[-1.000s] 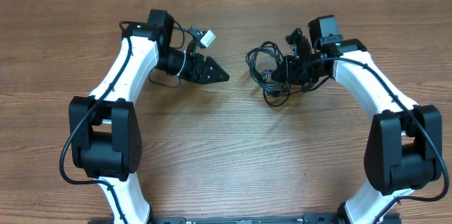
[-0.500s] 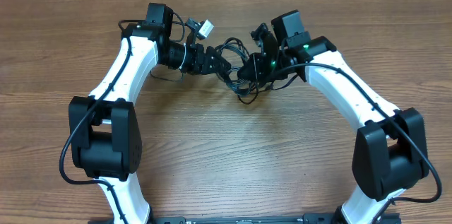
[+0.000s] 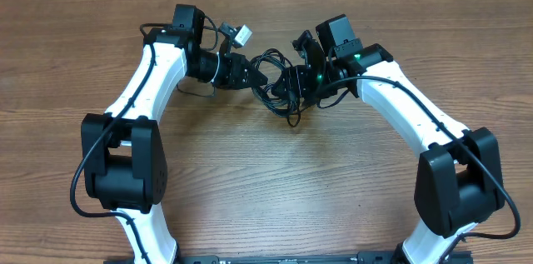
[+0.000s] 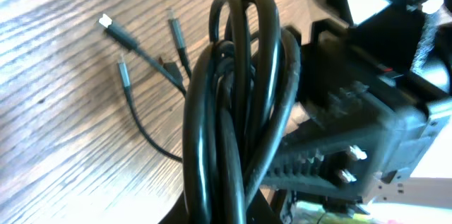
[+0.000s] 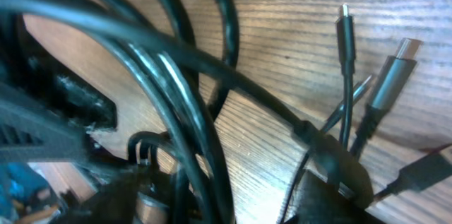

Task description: Untangle cables

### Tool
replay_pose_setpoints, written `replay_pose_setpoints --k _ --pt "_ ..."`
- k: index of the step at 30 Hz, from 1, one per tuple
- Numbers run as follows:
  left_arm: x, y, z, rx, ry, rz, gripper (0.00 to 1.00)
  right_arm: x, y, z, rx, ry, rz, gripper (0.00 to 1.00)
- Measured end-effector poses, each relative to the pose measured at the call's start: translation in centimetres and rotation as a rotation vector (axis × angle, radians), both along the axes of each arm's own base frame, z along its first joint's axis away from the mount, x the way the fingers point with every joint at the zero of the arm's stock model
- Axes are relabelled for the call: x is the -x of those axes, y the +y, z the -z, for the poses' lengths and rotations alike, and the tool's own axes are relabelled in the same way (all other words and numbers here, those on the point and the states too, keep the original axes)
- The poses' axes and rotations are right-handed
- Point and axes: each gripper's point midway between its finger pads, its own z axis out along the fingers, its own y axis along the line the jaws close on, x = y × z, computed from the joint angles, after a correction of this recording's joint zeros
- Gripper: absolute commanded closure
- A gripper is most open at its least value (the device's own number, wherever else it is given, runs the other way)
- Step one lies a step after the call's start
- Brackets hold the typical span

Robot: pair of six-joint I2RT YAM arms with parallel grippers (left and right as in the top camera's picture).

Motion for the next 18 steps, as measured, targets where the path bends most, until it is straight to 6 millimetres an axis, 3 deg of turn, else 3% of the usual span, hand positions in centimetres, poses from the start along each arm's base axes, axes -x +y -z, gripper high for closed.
replay_pose_setpoints --k 2,8,12,18 --pt "0.1 0.4 0.7 -0.047 0.005 -0.004 0.96 0.2 -0.2 0.1 0.008 0.004 -0.009 0.06" --pt "0.1 2.7 2.4 -0.166 0.008 -0.024 0.95 0.7 -1.9 0.7 0.044 0.009 -0.049 0.06" --pt "2.3 4.2 2.9 -0.204 0.031 0.047 0.96 0.1 -2.5 0.5 0.057 -0.051 -0.105 0.05" --pt "4.7 4.3 2.7 -0.186 -0.018 0.188 0.96 -1.9 -1.8 -2.5 0.045 -0.176 -0.149 0.05"
